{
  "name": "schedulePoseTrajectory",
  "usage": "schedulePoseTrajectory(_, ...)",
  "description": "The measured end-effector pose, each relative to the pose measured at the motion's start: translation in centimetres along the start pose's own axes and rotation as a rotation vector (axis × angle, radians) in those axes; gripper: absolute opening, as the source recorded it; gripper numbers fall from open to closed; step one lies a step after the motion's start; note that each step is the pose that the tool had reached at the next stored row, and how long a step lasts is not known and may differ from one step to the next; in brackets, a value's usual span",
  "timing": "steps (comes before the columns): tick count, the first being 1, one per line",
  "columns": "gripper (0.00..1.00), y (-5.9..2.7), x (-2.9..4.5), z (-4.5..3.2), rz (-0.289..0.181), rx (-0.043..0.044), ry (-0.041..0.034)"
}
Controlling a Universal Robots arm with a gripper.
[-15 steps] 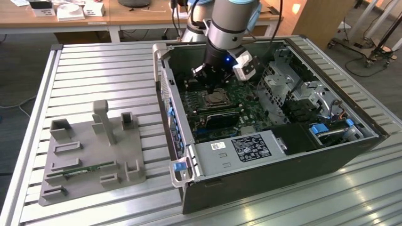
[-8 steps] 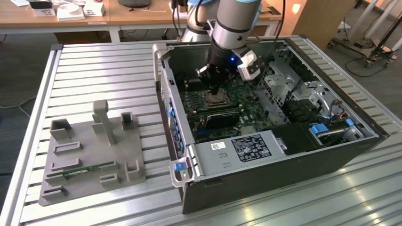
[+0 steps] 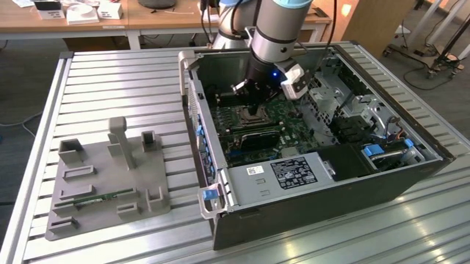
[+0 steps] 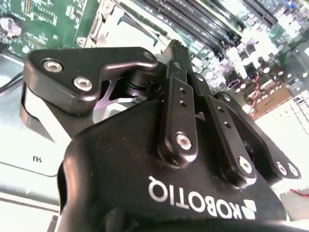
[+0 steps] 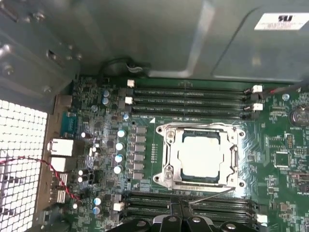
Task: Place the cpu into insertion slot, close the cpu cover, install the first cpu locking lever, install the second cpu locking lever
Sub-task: 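Install the second cpu locking lever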
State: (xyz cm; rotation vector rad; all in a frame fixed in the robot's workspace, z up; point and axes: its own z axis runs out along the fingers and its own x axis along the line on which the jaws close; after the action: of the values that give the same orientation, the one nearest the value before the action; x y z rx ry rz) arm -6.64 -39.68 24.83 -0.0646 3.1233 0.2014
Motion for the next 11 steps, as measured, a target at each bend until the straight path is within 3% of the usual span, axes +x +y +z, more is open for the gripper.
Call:
schedulePoseTrajectory(7, 0.1, -0.15, 0.13, 0.71, 0.0, -0.0016, 0.0007)
schedulePoseTrajectory(11, 0.1, -0.19, 0.56, 1.15, 0.0, -0.0017, 0.0013)
